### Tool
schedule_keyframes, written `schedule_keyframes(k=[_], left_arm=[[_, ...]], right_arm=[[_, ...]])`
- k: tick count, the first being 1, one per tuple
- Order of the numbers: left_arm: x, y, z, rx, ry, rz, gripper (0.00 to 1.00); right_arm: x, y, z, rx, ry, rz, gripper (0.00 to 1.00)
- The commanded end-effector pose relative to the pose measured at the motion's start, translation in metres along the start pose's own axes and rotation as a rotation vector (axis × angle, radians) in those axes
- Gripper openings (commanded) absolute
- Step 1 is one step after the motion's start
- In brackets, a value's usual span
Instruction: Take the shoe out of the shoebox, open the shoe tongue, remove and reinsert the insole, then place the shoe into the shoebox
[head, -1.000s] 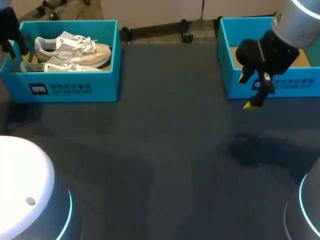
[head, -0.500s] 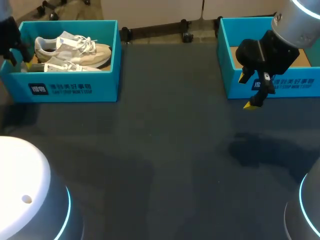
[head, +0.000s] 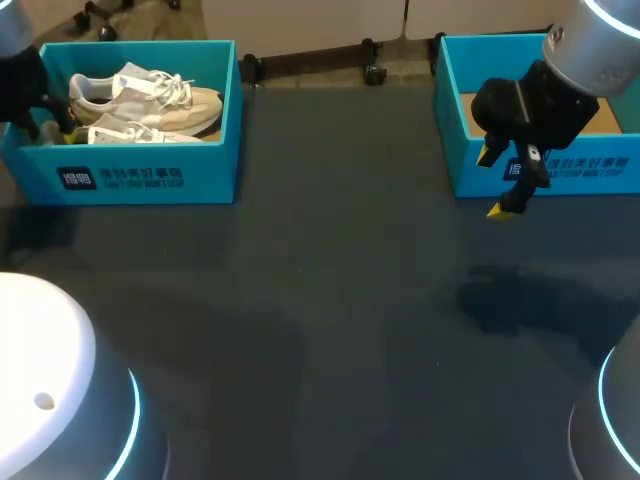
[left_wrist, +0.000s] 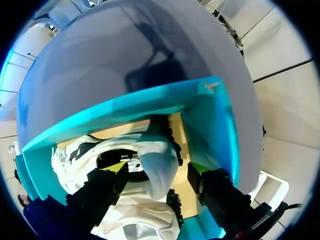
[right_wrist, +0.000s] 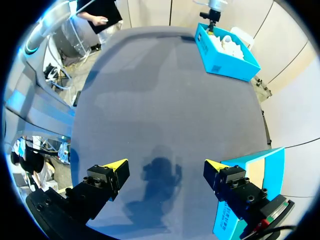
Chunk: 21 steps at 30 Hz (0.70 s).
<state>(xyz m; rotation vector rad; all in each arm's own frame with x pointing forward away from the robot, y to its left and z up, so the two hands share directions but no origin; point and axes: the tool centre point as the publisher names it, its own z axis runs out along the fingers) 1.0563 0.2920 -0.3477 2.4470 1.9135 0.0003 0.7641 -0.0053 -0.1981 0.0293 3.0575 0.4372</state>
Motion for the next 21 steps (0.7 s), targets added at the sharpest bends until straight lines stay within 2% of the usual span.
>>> schedule_keyframes(k=[1,2,5,13,16,18,21], left_arm=[[0.004,0.000,0.009,-0.007,-0.004,0.002,0.78],[0.004,0.000,0.011,-0.008,-0.005,0.002,0.74],[0.004,-0.001,0.015,-0.006,-0.004,0.000,0.69],[0.005,-0.002,0.028,-0.003,0.004,-0.007,0.69],[0.005,-0.001,0.031,-0.006,0.011,-0.011,0.67],[0.005,-0.001,0.034,-0.003,0.020,-0.014,0.61],[0.005,-0.001,0.034,-0.003,0.021,-0.014,0.60]], right_arm=[[-0.001,0.000,0.001,0.003,0.001,0.000,1.00],[-0.001,0.000,0.001,0.003,0.001,0.000,1.00],[-0.001,0.000,0.001,0.003,0.001,0.000,1.00],[-0.001,0.000,0.001,0.003,0.001,0.000,1.00],[-0.001,0.000,0.001,0.003,0.001,0.000,1.00],[-0.001,0.000,0.001,0.003,0.001,0.000,1.00],[-0.001,0.000,0.001,0.003,0.001,0.000,1.00]])
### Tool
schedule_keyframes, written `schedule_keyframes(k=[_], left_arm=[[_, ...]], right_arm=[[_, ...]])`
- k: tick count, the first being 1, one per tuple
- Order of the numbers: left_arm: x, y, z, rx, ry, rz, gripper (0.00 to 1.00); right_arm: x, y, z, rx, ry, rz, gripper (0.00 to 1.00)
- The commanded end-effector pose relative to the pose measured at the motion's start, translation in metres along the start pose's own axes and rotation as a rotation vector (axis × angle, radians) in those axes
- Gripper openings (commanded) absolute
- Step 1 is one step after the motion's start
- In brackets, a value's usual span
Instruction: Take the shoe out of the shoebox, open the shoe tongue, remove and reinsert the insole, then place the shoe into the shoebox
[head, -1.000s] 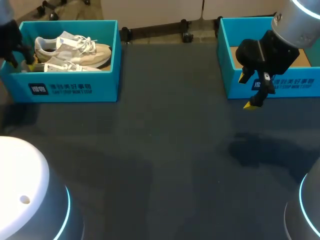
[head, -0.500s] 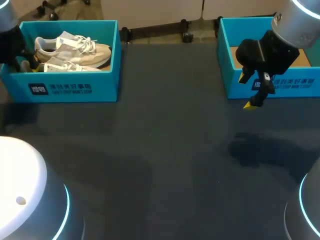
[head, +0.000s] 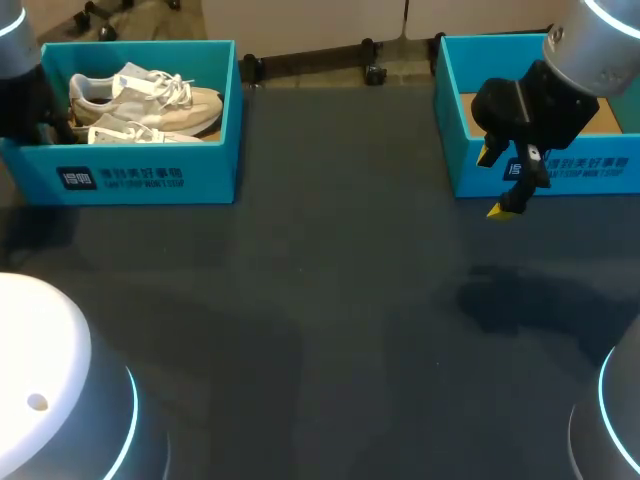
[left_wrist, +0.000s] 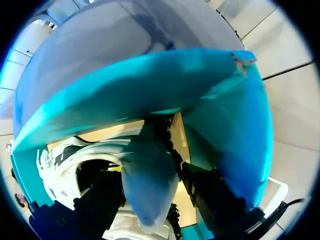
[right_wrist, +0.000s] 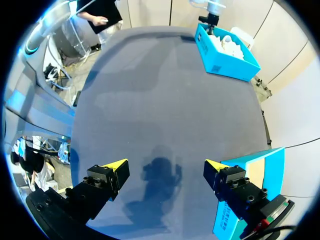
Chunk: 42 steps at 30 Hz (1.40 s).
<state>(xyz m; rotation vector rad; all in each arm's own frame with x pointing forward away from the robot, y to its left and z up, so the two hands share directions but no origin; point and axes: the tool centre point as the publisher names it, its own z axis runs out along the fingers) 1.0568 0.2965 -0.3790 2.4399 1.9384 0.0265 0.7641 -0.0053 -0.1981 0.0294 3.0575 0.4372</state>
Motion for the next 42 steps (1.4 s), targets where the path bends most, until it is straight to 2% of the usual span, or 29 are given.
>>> schedule_keyframes(k=[1,4,6,8,9,10,21,32,34,42], left_arm=[[0.001,0.001,0.005,0.003,0.005,0.001,0.49],[0.002,0.000,0.004,0.007,0.008,0.003,0.39],[0.002,0.000,0.003,0.008,0.011,0.006,0.26],[0.002,0.000,0.003,0.017,0.021,0.018,0.18],[0.002,0.000,0.002,0.018,0.023,0.019,0.05],[0.002,-0.001,0.002,0.023,0.023,0.026,0.00],[0.003,-0.001,-0.029,0.050,0.036,0.077,0.00],[0.011,0.008,-0.083,0.060,0.058,0.064,0.00],[0.012,0.012,-0.100,0.053,0.073,0.054,0.00],[0.015,0.024,-0.132,0.084,0.073,0.059,0.00]], right_arm=[[-0.001,0.000,0.001,0.003,0.001,0.000,1.00],[-0.001,0.000,0.001,0.003,0.001,0.000,1.00],[-0.001,0.000,0.001,0.003,0.001,0.000,1.00],[-0.001,0.000,0.001,0.003,0.001,0.000,1.00],[-0.001,0.000,0.001,0.003,0.001,0.000,1.00],[-0.001,0.000,0.001,0.003,0.001,0.000,1.00],[-0.001,0.000,0.001,0.003,0.001,0.000,1.00],[-0.001,0.000,0.001,0.003,0.001,0.000,1.00],[-0.001,0.000,0.001,0.003,0.001,0.000,1.00],[-0.001,0.000,0.001,0.003,0.001,0.000,1.00]])
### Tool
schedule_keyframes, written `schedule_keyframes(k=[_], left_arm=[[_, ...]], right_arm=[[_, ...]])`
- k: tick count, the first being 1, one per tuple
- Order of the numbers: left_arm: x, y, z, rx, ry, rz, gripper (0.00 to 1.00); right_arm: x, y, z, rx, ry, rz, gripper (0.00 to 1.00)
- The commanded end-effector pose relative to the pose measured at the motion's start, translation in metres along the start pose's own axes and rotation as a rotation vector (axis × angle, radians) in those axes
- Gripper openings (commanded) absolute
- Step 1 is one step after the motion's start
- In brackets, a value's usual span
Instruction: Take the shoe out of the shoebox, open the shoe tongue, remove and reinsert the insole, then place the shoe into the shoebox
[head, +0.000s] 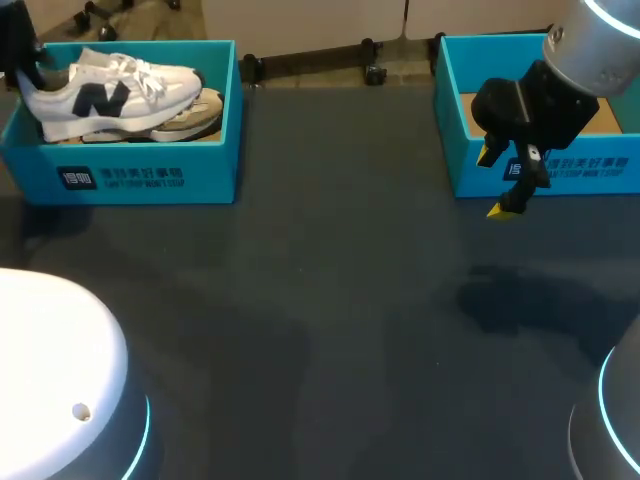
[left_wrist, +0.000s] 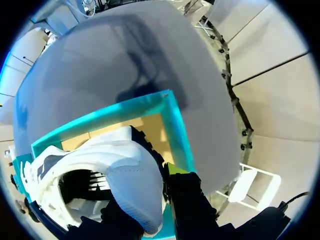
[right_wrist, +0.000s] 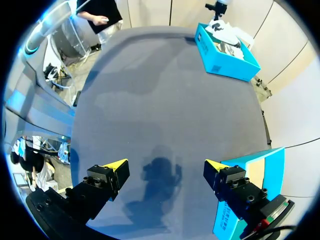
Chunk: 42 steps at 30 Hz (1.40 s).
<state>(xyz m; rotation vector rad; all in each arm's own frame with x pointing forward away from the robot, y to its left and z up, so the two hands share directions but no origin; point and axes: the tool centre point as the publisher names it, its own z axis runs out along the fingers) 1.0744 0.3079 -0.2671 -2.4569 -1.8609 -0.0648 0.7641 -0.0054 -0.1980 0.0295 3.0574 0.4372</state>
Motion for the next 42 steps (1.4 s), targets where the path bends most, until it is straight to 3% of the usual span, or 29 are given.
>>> schedule_keyframes(k=[1,17,40,42], left_arm=[[0.001,0.005,-0.023,0.032,0.013,0.014,0.00],[0.006,0.004,-0.074,0.000,0.042,-0.006,0.00],[0.006,0.004,-0.074,0.000,0.042,-0.006,0.00],[-0.003,-0.004,-0.081,-0.012,0.043,-0.003,0.00]], right_arm=[[-0.001,0.000,0.001,0.003,0.001,0.000,1.00],[-0.001,0.000,0.001,0.003,0.001,0.000,1.00],[-0.001,0.000,0.001,0.003,0.001,0.000,1.00],[-0.001,0.000,0.001,0.003,0.001,0.000,1.00]])
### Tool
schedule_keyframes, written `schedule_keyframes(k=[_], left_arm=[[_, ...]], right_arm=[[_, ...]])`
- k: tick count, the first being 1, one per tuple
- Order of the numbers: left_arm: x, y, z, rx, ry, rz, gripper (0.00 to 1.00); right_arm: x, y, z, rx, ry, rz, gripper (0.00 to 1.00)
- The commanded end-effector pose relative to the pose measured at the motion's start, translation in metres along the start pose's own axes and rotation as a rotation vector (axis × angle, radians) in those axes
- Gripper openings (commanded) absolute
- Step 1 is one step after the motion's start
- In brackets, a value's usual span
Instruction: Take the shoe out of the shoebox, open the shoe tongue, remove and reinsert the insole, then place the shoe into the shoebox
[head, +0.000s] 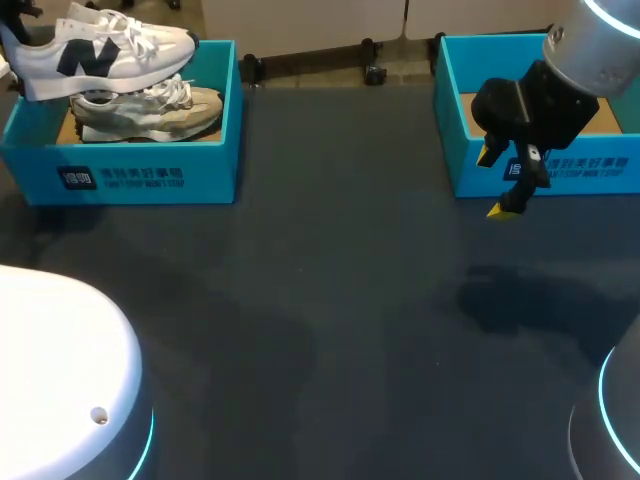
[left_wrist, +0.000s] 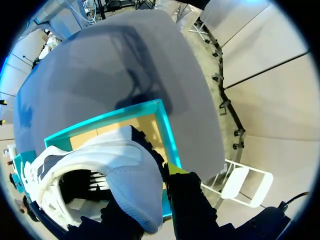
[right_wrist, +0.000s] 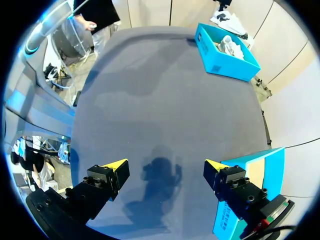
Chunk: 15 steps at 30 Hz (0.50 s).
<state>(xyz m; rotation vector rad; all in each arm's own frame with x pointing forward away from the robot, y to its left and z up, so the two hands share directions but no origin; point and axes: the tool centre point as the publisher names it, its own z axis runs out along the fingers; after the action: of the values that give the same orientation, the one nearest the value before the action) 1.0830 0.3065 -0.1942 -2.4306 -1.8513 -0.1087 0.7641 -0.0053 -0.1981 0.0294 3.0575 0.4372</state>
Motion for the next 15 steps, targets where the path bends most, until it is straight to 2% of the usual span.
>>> schedule_keyframes(k=[1,8,15], left_arm=[[-0.013,-0.015,-0.012,-0.021,0.013,-0.011,0.00],[-0.046,-0.039,-0.022,-0.038,0.067,-0.049,0.00],[-0.074,-0.065,-0.027,-0.031,0.052,-0.066,0.00]], right_arm=[[-0.001,0.000,0.001,0.003,0.001,0.000,1.00],[-0.001,0.000,0.001,0.003,0.001,0.000,1.00],[-0.001,0.000,0.001,0.003,0.001,0.000,1.00]])
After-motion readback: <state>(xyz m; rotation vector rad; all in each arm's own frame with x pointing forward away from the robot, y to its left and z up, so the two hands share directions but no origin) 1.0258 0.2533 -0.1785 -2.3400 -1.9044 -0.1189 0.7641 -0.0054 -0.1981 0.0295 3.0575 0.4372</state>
